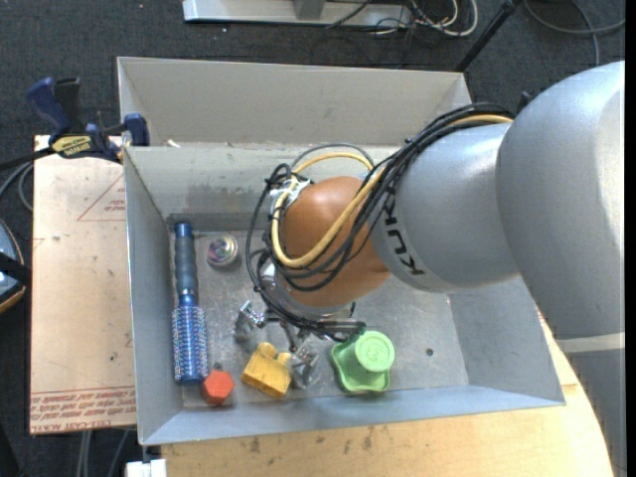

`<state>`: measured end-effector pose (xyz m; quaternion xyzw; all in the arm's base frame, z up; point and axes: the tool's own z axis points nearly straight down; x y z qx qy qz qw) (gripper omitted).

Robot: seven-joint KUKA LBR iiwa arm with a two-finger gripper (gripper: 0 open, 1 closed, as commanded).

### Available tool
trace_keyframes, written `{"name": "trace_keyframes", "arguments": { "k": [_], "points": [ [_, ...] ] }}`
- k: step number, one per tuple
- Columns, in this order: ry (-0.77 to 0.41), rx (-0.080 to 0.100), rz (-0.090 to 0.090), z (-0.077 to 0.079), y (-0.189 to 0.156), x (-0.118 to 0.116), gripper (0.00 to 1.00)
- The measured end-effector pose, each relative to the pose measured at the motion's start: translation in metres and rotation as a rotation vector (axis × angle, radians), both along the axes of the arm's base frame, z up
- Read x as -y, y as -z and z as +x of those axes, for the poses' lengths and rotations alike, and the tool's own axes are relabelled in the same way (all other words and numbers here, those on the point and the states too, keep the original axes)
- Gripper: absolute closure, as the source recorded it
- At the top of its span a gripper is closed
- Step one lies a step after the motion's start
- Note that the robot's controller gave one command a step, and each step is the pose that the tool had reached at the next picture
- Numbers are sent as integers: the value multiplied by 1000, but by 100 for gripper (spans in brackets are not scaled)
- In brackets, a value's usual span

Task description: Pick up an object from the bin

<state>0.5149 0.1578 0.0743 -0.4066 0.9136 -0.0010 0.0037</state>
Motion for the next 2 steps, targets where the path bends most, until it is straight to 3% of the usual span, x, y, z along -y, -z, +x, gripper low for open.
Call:
{"name": "trace_keyframes", "arguments": {
  "k": [1,2],
  "points": [
    [6,8,8,3,-3,-1,100],
    [32,2,4,-27,-182,-7,100]
  ]
}}
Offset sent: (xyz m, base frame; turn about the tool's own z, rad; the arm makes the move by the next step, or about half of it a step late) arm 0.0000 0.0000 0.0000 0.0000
